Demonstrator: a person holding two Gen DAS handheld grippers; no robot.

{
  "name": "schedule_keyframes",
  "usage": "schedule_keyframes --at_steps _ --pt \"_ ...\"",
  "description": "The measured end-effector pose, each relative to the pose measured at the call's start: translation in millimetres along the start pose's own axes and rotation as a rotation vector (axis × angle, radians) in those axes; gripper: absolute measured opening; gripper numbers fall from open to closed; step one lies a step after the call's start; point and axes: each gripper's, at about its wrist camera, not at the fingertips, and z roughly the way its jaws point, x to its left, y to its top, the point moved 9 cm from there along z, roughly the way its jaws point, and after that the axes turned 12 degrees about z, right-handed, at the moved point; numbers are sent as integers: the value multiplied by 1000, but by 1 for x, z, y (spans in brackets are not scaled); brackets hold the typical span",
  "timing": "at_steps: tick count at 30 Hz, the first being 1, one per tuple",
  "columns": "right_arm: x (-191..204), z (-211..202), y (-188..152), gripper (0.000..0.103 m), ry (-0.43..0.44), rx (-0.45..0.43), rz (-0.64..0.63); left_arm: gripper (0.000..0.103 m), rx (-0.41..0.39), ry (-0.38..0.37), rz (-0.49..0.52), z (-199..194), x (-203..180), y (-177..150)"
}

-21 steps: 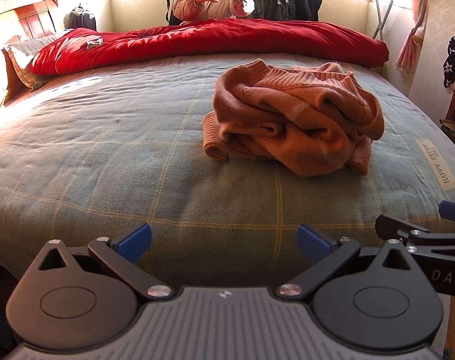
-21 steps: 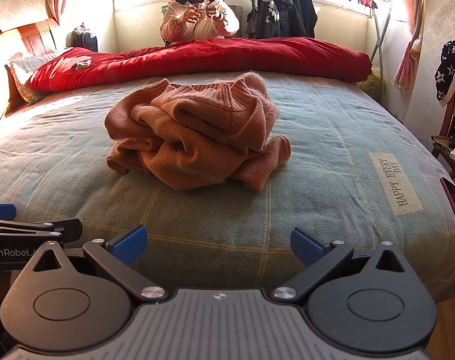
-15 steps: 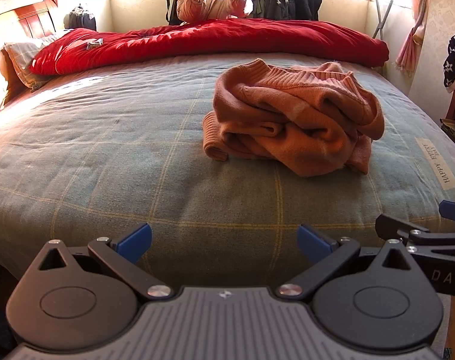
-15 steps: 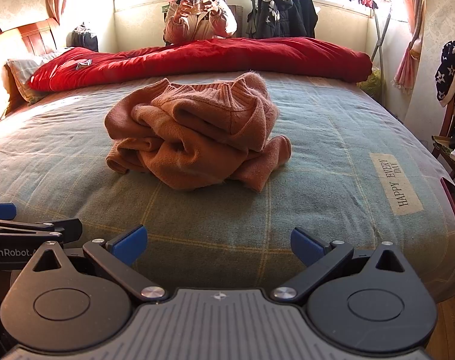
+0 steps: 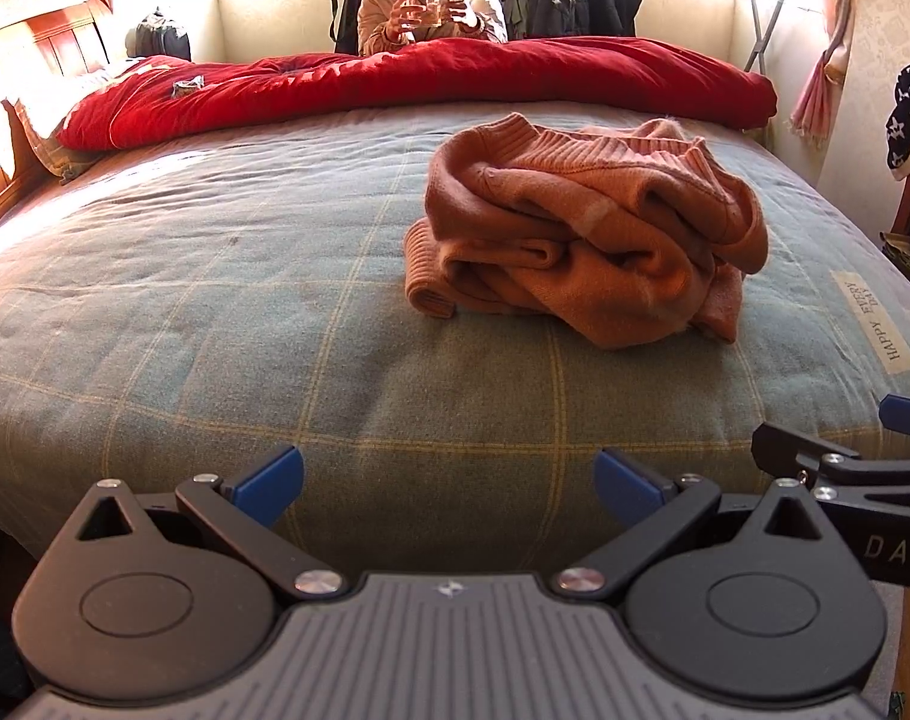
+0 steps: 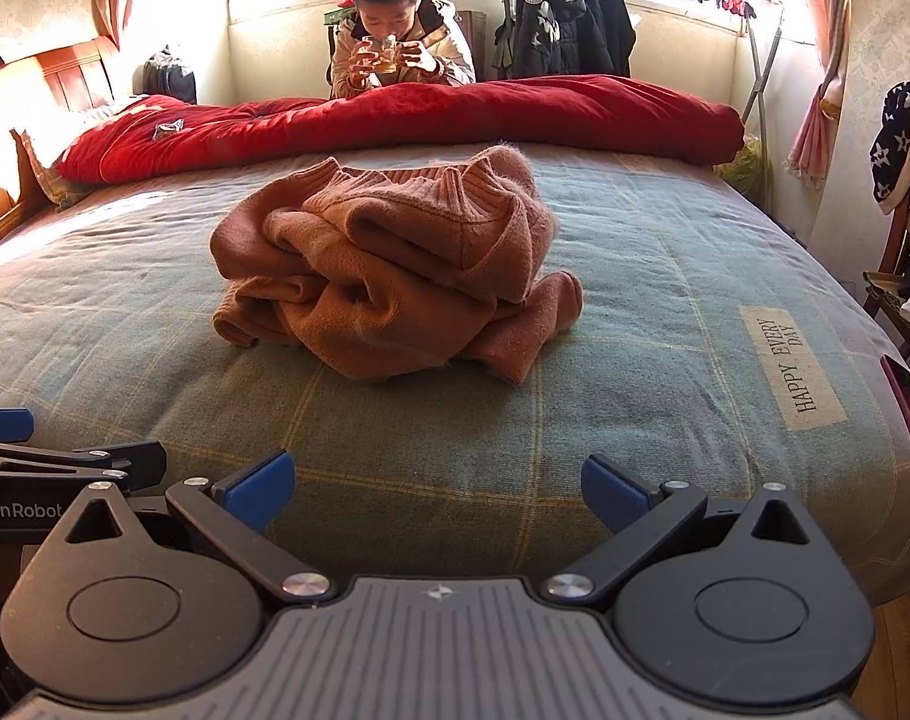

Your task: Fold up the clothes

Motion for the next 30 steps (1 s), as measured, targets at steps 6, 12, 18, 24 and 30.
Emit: schedule_keyframes --at_steps 6,12,18,24,30 --pt "0 -1 0 103 1 -2 0 103 0 -1 -1 -1 -1 -1" --pt "1 -1 0 103 0 -3 -1 103 3 -2 -1 -1 0 -1" --pt "1 -1 0 103 0 -4 -2 103 4 -2 -4 -1 0 -1" --pt "1 -1 0 103 0 -3 -3 103 5 -2 -5 0 0 -1" --pt "1 -1 0 103 0 -4 -5 103 5 -2 -6 0 1 -1"
